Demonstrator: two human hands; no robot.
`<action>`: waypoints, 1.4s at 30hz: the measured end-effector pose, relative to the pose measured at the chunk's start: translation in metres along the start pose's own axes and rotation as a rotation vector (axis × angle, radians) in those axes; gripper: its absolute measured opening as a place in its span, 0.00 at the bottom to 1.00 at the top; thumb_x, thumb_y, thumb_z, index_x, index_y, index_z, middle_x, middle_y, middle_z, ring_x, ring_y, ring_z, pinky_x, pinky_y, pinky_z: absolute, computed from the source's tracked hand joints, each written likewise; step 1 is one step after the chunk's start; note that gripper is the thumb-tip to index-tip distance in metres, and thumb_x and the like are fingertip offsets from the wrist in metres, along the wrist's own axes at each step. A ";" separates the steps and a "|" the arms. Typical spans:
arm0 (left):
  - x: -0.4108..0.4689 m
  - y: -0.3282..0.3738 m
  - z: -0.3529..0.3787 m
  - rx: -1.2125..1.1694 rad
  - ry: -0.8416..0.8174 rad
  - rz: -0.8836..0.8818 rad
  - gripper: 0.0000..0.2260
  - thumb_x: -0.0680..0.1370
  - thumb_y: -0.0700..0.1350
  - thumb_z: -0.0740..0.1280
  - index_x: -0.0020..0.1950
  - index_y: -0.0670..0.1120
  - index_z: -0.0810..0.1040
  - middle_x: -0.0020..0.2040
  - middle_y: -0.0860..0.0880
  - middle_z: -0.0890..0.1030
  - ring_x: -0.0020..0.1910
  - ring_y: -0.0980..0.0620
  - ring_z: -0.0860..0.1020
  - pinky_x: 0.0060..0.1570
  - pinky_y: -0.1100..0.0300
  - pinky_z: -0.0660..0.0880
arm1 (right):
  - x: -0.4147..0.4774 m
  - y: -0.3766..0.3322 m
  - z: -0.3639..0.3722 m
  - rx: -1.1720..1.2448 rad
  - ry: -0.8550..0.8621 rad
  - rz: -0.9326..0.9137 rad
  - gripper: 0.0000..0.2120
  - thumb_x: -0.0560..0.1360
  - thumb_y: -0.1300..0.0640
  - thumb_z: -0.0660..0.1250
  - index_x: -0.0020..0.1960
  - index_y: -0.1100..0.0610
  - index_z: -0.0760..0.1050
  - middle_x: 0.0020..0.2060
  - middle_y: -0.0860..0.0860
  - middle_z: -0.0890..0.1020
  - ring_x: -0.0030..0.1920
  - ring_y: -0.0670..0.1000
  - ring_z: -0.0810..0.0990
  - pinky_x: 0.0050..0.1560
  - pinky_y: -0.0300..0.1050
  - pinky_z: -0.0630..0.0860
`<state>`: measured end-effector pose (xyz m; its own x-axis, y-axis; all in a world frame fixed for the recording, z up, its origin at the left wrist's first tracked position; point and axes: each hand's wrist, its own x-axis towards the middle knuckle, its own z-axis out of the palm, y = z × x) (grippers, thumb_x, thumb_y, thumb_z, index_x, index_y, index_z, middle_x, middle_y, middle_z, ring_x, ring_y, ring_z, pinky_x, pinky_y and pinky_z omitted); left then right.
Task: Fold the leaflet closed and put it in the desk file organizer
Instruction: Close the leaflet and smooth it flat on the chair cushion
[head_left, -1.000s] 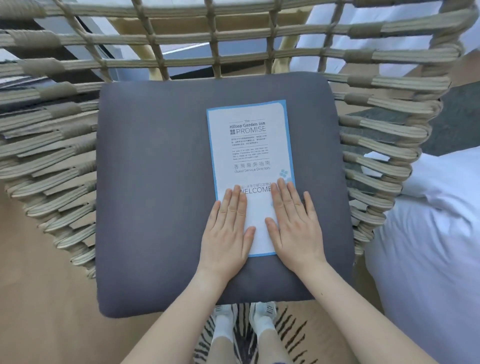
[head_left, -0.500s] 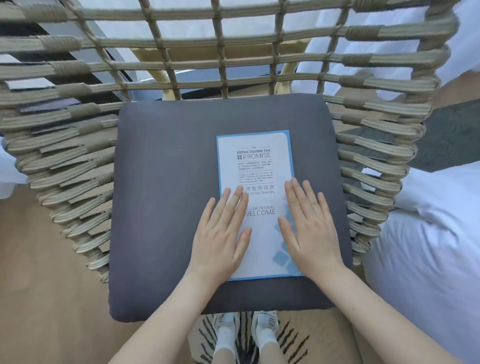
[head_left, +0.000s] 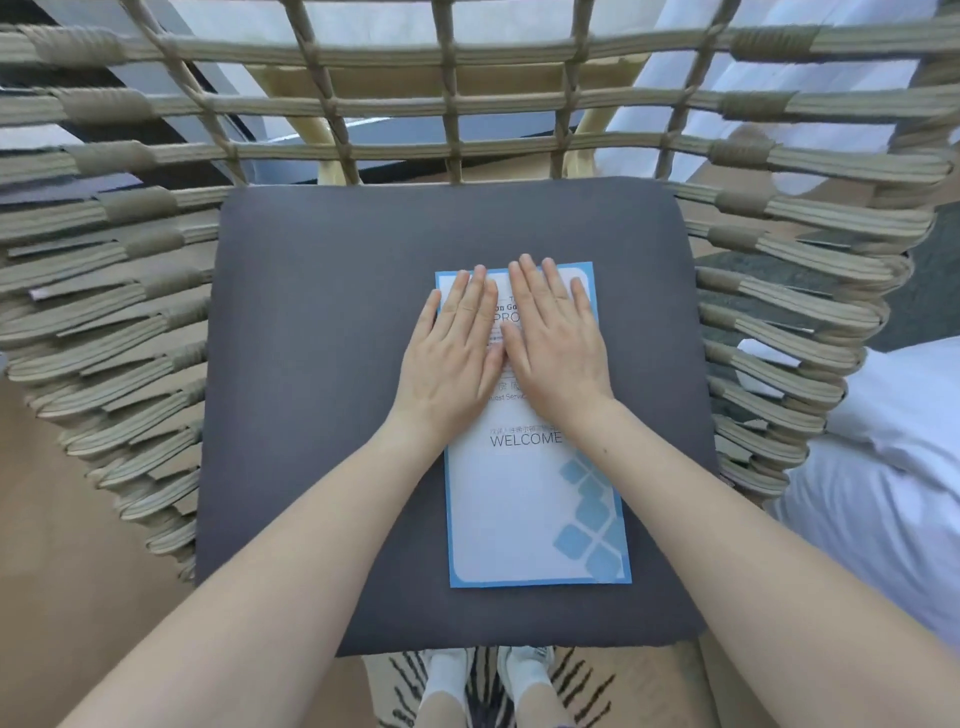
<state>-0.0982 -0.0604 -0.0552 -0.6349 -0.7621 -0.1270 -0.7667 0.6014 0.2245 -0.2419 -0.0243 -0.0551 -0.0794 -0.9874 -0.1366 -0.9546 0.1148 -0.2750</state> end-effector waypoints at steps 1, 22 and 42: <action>0.000 -0.001 0.006 0.002 0.013 0.001 0.26 0.82 0.50 0.45 0.78 0.38 0.55 0.79 0.40 0.56 0.78 0.44 0.54 0.76 0.46 0.50 | 0.000 0.001 0.006 -0.014 0.013 -0.006 0.27 0.83 0.51 0.49 0.79 0.59 0.54 0.79 0.54 0.59 0.79 0.55 0.54 0.78 0.54 0.47; -0.011 -0.037 0.017 0.008 0.019 0.019 0.30 0.82 0.55 0.48 0.78 0.38 0.53 0.79 0.41 0.56 0.78 0.46 0.54 0.76 0.49 0.50 | -0.017 0.046 0.007 -0.039 0.062 0.039 0.29 0.82 0.48 0.49 0.79 0.60 0.53 0.79 0.55 0.59 0.79 0.55 0.55 0.78 0.51 0.49; -0.104 0.025 -0.040 -0.403 0.042 -0.335 0.32 0.78 0.44 0.66 0.78 0.39 0.56 0.67 0.41 0.72 0.65 0.42 0.68 0.65 0.51 0.66 | -0.129 0.024 -0.053 0.170 -0.023 0.302 0.37 0.75 0.49 0.68 0.79 0.58 0.57 0.73 0.58 0.70 0.70 0.61 0.68 0.67 0.58 0.68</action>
<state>-0.0474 0.0245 0.0020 -0.3504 -0.9108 -0.2182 -0.8246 0.1895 0.5330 -0.2697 0.0998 0.0064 -0.3433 -0.9035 -0.2567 -0.8272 0.4203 -0.3729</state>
